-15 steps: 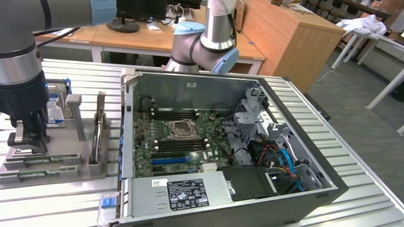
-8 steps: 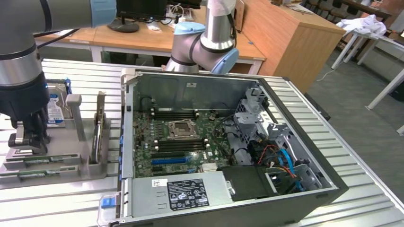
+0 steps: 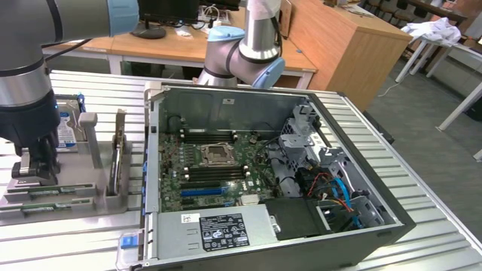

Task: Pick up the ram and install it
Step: 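Pick up the ram and move it above insertion slot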

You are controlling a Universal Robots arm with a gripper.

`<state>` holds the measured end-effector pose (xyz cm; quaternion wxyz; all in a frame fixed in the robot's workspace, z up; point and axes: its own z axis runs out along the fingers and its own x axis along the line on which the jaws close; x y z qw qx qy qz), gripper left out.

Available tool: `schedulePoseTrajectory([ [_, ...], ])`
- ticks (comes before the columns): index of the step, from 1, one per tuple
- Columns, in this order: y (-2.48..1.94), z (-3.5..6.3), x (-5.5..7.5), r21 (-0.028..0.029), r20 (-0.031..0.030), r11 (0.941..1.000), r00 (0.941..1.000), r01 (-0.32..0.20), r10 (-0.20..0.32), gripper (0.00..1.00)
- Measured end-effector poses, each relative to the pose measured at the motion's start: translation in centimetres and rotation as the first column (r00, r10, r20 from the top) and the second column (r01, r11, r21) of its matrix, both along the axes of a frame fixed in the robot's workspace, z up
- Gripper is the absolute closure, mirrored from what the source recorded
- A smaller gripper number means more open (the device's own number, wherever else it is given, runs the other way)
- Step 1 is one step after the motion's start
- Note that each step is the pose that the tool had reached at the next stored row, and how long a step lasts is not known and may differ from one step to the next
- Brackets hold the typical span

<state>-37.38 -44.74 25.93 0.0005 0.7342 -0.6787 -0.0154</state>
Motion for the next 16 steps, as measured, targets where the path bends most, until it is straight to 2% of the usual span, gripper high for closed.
schedulePoseTrajectory([
  [16, 0.0, -0.92, -0.06, 0.0008, 0.0009, 1.0, 1.0, 0.0, 0.0, 0.7],
])
